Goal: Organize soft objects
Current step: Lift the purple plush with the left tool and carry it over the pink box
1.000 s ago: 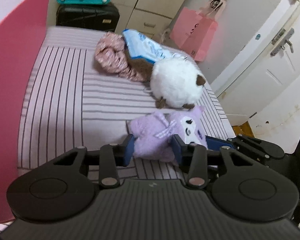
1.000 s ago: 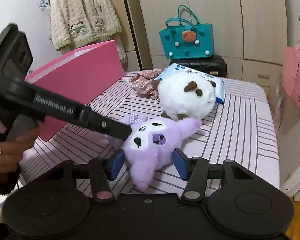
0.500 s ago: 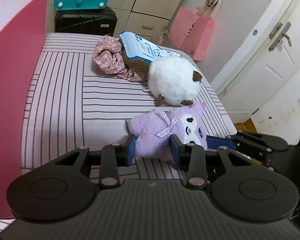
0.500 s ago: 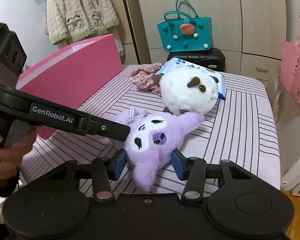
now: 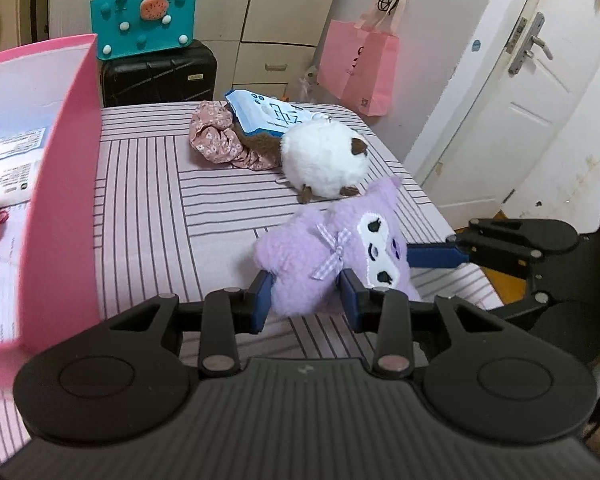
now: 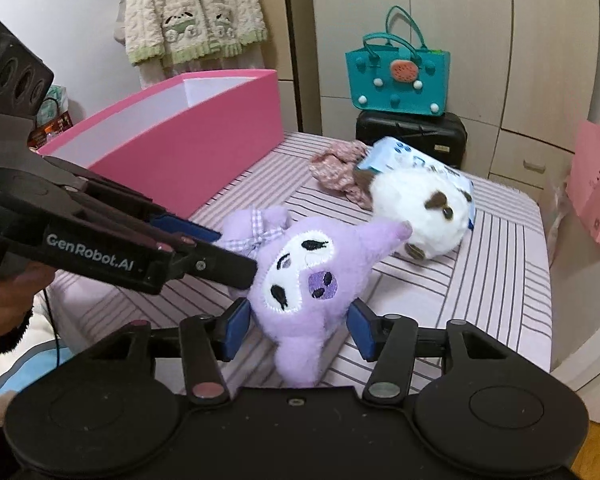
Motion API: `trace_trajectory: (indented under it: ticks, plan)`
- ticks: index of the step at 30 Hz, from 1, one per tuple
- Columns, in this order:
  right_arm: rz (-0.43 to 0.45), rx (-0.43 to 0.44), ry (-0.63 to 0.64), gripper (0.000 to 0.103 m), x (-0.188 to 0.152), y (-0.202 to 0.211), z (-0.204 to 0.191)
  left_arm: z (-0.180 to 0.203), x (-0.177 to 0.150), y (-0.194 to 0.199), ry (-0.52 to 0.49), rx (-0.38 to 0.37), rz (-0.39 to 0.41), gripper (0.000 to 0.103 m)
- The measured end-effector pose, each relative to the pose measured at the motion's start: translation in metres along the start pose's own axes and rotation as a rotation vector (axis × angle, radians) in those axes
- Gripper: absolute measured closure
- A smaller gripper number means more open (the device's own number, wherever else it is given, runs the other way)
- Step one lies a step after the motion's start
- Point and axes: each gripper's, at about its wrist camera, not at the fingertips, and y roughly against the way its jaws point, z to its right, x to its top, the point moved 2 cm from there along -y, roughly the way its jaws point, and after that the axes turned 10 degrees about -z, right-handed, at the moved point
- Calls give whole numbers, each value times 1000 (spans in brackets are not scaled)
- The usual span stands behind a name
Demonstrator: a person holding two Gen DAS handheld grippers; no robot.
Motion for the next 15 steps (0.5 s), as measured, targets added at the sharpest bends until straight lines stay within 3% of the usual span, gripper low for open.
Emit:
trace_trajectory:
  ticks: [15]
  plan:
    - [28,58,168,36,38,40,-69,-22,-19,99,-34,26,80,67]
